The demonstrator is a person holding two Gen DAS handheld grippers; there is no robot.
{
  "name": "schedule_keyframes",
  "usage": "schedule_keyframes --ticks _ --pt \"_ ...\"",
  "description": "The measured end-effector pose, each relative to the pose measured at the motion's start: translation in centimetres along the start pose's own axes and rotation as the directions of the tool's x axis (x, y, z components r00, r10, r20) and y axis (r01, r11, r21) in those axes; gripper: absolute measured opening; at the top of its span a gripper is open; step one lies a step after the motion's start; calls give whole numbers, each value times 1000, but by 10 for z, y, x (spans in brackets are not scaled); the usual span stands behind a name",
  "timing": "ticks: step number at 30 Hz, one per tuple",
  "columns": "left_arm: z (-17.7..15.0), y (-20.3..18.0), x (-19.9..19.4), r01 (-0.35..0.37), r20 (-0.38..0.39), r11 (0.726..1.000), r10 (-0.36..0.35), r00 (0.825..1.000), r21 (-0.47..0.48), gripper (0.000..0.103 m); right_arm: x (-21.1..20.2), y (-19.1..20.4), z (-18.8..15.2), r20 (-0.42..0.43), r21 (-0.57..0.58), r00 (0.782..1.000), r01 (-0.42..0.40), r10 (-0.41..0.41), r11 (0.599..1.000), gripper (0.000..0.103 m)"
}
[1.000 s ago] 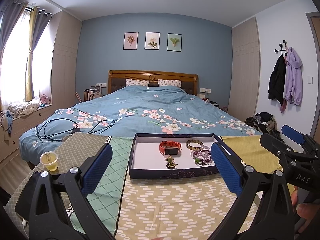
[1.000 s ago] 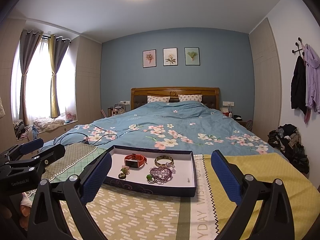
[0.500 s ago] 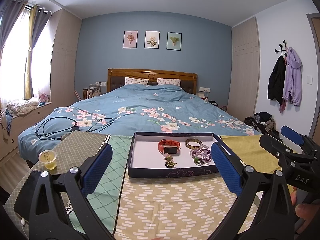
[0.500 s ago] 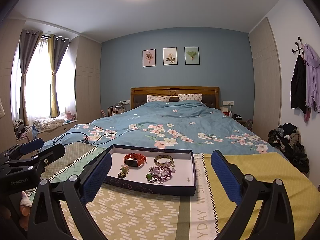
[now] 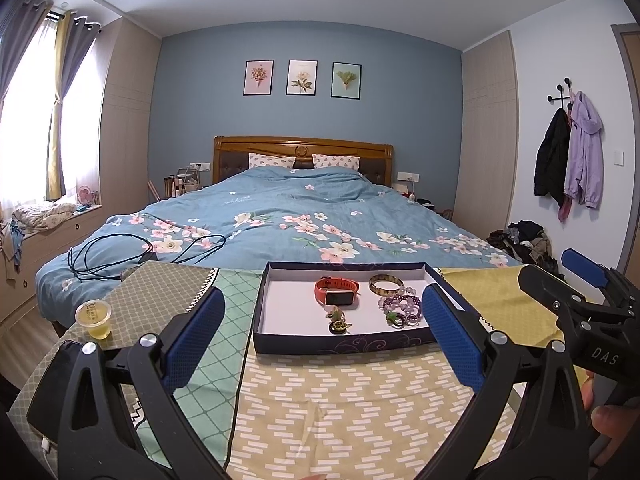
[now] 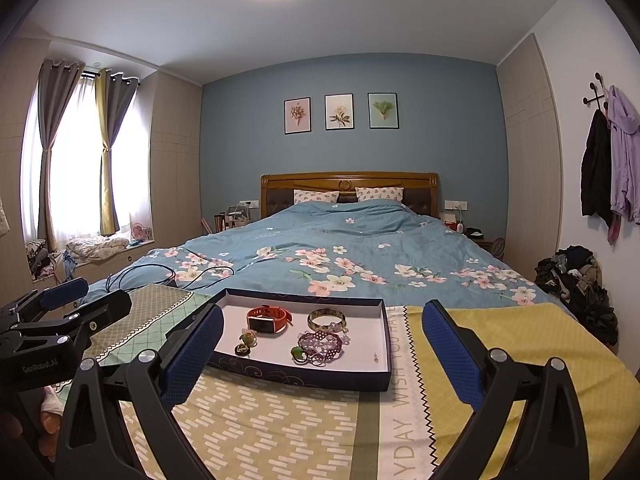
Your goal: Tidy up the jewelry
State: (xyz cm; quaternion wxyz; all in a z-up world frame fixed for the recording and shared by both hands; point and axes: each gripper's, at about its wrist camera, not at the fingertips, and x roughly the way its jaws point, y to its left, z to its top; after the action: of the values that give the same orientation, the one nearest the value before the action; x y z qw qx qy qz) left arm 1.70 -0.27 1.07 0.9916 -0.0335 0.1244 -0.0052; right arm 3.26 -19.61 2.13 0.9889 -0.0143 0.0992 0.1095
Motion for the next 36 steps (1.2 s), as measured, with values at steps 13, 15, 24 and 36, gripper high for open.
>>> schedule_keyframes --ticks 13,15,24,36 --pt "0 -1 0 1 -1 1000 -1 1000 2 97 0 -1 0 -1 0 1000 -1 1 1000 96" --pt "0 -1 0 2 -1 1000 -2 1000 0 97 1 -1 -1 -3 0 1000 0 0 1000 96" --pt "-4 1 1 -4 0 1000 4 1000 -7 97 1 -2 -3 -5 1 1000 0 0 1000 96" --pt "-4 7 12 -15 -40 1000 15 999 -4 97 5 -9 -7 -50 6 999 2 -2 1000 96"
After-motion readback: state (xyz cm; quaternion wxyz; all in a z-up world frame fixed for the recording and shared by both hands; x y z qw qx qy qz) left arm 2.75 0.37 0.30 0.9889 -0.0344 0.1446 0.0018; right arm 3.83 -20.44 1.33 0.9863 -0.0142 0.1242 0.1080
